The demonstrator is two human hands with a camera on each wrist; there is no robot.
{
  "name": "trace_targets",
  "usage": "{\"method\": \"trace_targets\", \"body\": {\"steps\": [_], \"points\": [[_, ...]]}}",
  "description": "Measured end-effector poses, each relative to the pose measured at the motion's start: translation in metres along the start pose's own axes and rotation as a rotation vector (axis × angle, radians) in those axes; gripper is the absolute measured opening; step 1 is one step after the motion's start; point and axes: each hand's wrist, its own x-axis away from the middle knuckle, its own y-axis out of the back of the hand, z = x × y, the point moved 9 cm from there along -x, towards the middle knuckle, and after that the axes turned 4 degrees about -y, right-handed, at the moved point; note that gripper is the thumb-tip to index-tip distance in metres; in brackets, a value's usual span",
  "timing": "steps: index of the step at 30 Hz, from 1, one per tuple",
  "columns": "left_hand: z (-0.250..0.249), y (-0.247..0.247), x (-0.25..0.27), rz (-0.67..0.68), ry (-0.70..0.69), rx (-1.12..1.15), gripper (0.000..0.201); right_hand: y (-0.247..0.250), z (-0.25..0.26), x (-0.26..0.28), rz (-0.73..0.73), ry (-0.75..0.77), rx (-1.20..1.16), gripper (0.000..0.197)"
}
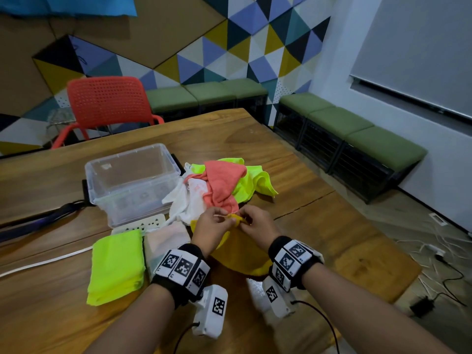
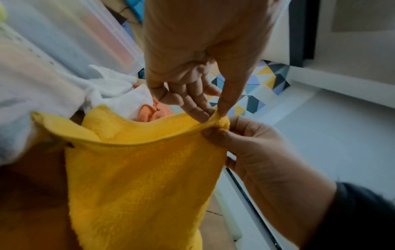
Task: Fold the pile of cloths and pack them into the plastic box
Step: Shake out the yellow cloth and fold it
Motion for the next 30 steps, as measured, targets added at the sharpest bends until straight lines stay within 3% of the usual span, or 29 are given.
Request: {"method": "trace_targets", "body": {"steps": [3, 6, 8, 11, 14, 19, 22, 25, 27, 30], "points": [[-0.013, 0.002, -0.002, 0.003, -0.132, -0.005, 0.026, 0.000, 0.002, 0.002, 0.008, 0.028, 0.018, 0.014], [-0.026, -0.005, -0.002, 0.097, -0.286, -0.321, 0.034, 0.005, -0.001, 0.002, -0.028, 0.032, -0.031, 0.012], [-0.023, -0.005, -0.003, 0.111, -0.295, -0.489, 0.029, 0.006, -0.002, 0.002, -0.042, 0.030, -0.048, 0.012], [-0.032, 0.006, -0.002, -0.023, -0.317, -0.528, 0.013, 0.004, -0.004, -0.002, -0.014, 0.011, -0.035, 0.012], [-0.044, 0.020, -0.002, -0.136, -0.326, -0.439, 0.013, -0.006, -0.020, -0.003, 0.149, -0.051, 0.105, 0.016], [-0.055, 0.052, -0.005, -0.268, -0.354, -0.410, 0.014, -0.001, -0.091, 0.018, 0.362, -0.394, 0.443, 0.021], [-0.049, 0.063, -0.007, -0.290, -0.326, -0.405, 0.012, 0.009, -0.112, 0.030, 0.367, -0.515, 0.398, 0.022], [-0.037, 0.069, -0.010, -0.295, -0.280, -0.387, 0.012, 0.010, -0.116, 0.039, 0.361, -0.585, 0.170, 0.023], [-0.031, 0.071, -0.012, -0.294, -0.259, -0.390, 0.011, 0.009, -0.111, 0.040, 0.347, -0.557, 0.031, 0.026], [-0.028, 0.077, -0.015, -0.284, -0.237, -0.383, 0.010, 0.026, -0.105, 0.034, 0.184, -0.466, -0.099, 0.020]]}}
